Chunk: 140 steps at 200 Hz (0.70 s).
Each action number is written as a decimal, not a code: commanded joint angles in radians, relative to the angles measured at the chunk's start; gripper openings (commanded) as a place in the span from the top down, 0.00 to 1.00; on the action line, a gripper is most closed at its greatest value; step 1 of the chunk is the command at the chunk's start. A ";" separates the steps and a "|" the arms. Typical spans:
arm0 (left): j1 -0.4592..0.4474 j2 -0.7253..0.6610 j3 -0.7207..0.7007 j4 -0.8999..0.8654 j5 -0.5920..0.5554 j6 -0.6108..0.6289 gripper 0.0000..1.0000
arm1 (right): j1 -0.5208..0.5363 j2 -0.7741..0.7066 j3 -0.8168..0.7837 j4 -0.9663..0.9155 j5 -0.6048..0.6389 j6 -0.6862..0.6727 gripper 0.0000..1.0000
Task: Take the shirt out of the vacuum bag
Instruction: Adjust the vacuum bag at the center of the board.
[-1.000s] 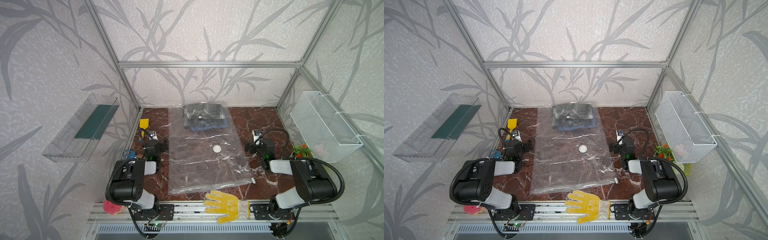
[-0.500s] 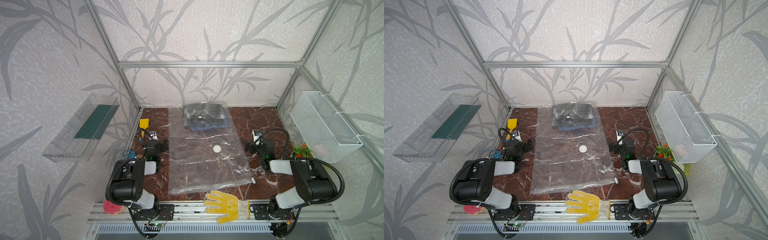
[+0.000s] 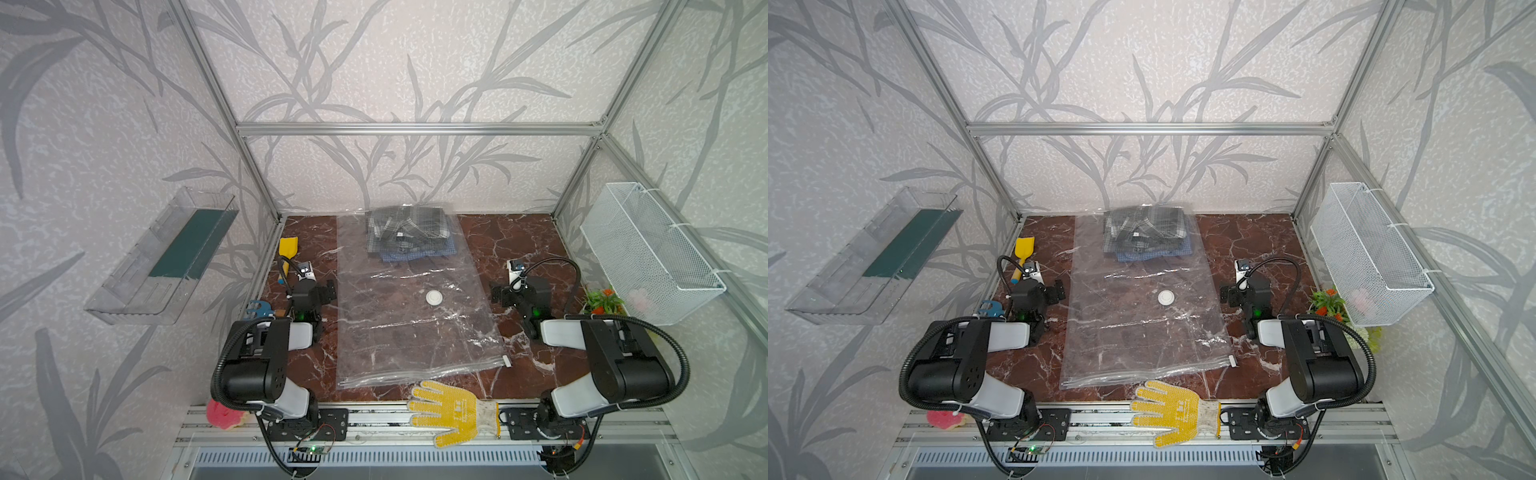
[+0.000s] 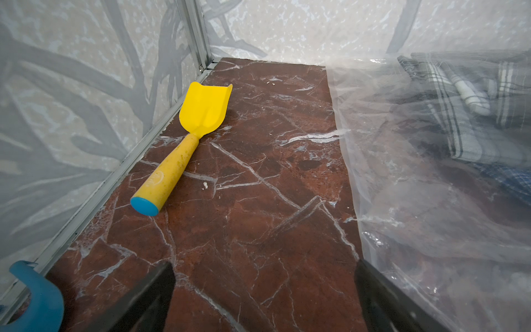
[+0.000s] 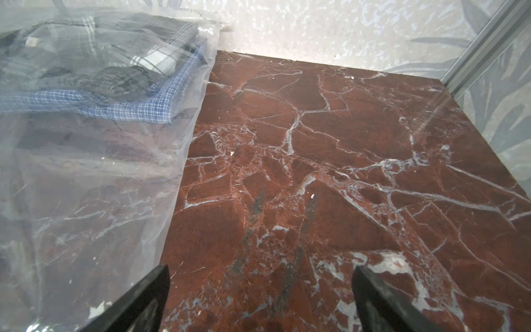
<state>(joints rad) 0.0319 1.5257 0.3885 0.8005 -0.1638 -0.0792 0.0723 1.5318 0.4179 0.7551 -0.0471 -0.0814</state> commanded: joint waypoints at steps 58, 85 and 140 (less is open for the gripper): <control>-0.007 -0.200 0.179 -0.420 -0.223 -0.093 0.21 | 0.046 -0.093 0.329 -0.574 0.048 -0.021 0.41; -0.013 -0.286 0.311 -0.613 -0.182 -0.176 0.22 | 0.055 -0.046 0.544 -0.786 0.030 0.090 0.40; -0.033 -0.231 0.499 -1.004 0.115 -0.380 0.19 | 0.086 0.152 0.719 -0.941 -0.255 0.227 0.29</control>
<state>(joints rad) 0.0048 1.2713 0.8684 0.0635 -0.2138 -0.3302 0.1455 1.5764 1.1141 -0.0135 -0.1383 0.0746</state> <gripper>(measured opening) 0.799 0.664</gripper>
